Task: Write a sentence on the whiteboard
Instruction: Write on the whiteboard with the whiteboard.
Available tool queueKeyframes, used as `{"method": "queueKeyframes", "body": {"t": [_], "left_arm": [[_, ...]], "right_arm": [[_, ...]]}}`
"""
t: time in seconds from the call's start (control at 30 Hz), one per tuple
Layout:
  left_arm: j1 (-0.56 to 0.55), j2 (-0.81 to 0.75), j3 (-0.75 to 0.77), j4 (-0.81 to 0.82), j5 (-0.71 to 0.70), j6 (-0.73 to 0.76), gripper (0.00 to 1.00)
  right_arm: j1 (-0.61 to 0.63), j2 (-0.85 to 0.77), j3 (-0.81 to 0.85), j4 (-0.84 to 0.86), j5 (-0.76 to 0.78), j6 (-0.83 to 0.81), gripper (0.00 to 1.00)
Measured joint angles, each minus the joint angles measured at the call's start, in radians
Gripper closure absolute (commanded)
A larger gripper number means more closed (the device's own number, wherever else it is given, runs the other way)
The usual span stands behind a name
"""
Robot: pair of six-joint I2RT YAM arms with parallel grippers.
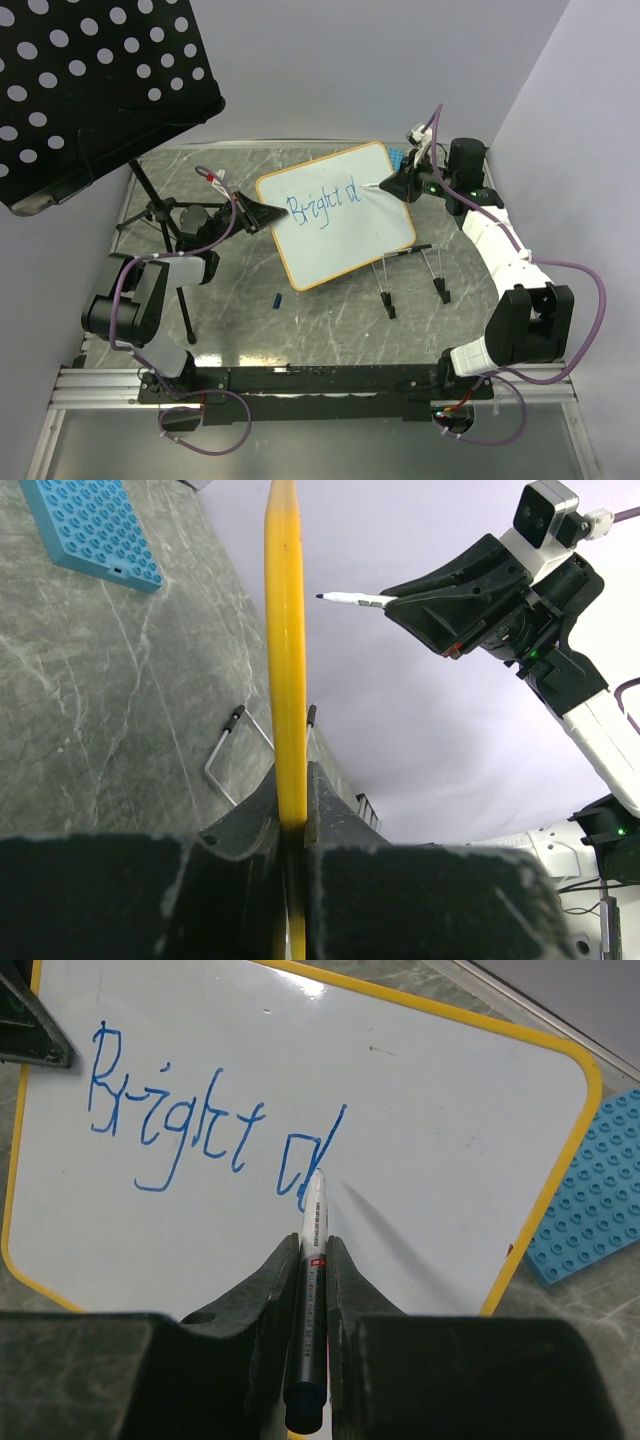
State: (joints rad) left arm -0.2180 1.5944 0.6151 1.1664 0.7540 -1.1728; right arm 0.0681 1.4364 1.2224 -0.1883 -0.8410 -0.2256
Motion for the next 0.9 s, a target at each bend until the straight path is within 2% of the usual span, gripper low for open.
{"method": "queueKeyframes", "body": {"t": [0.9], "left_arm": [[0.000, 0.000, 0.000, 0.000, -0.002, -0.018, 0.99]], "right_arm": [[0.011, 0.043, 0.040, -0.031, 0.076, -0.030, 1.00]]}}
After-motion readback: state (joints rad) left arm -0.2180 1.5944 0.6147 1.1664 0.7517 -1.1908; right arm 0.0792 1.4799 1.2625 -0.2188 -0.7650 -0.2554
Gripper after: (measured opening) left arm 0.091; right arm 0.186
